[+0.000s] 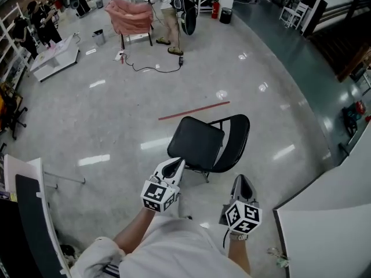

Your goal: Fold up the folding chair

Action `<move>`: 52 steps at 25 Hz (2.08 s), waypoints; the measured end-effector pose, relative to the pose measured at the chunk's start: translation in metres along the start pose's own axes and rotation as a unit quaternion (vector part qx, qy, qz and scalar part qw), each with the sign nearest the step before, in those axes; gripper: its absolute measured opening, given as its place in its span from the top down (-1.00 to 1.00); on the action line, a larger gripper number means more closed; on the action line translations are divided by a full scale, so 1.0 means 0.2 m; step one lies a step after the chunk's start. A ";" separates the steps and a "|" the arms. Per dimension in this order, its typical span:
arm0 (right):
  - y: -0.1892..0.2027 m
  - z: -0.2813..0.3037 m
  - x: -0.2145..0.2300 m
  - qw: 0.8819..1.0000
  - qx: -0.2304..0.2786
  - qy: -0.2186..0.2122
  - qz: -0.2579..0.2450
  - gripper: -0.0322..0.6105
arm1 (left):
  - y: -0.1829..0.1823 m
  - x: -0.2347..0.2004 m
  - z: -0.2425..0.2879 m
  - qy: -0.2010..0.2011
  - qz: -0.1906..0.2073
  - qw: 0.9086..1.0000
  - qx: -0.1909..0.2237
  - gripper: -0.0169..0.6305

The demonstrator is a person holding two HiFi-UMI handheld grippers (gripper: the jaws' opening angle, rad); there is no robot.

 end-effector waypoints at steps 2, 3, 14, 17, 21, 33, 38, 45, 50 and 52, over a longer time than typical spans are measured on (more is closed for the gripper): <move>-0.02 0.12 0.01 1.000 -0.003 0.007 -0.002 0.89 | 0.00 -0.08 0.13 0.006 -0.004 1.000 -0.004 0.92; -0.03 0.18 0.01 1.000 -0.005 0.011 -0.003 0.89 | 0.00 -0.11 0.19 0.010 -0.006 1.000 -0.007 0.92; -0.12 0.76 0.00 0.997 -0.031 0.066 -0.010 0.89 | -0.03 -0.49 0.79 0.065 -0.025 0.997 -0.033 0.92; -0.13 0.91 0.00 0.996 -0.039 0.080 -0.006 0.89 | -0.03 -0.59 0.92 0.075 -0.028 0.996 -0.041 0.92; -0.14 1.11 0.00 0.995 -0.051 0.087 -0.011 0.89 | -0.04 -0.74 1.08 0.083 -0.028 0.995 -0.046 0.92; -0.04 1.48 0.05 0.990 -0.091 0.106 -0.007 0.89 | 0.04 -1.10 1.42 0.082 -0.017 0.994 -0.076 0.92; 0.07 1.51 0.15 0.987 -0.115 0.113 0.004 0.89 | 0.15 -1.06 1.48 0.093 -0.014 0.991 -0.095 0.92; 0.31 1.59 0.29 0.979 -0.175 0.104 0.009 0.89 | 0.48 -1.04 1.46 0.065 -0.025 0.985 -0.160 0.92; 0.52 1.70 0.45 0.974 -0.201 0.105 -0.007 0.88 | 0.80 -1.14 1.49 0.046 0.014 0.977 -0.206 0.91; 0.60 1.72 0.52 0.971 -0.214 0.102 -0.016 0.88 | 0.93 -1.17 1.51 0.043 0.021 0.973 -0.226 0.91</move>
Point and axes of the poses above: the fingertips, and each gripper's own axes: z forward along the fingers, x to its right, y out of its underside, the point moved 3 cm from there along -z, backward along the fingers, and after that the axes turned 9 degrees about x, right-handed, at the moved point
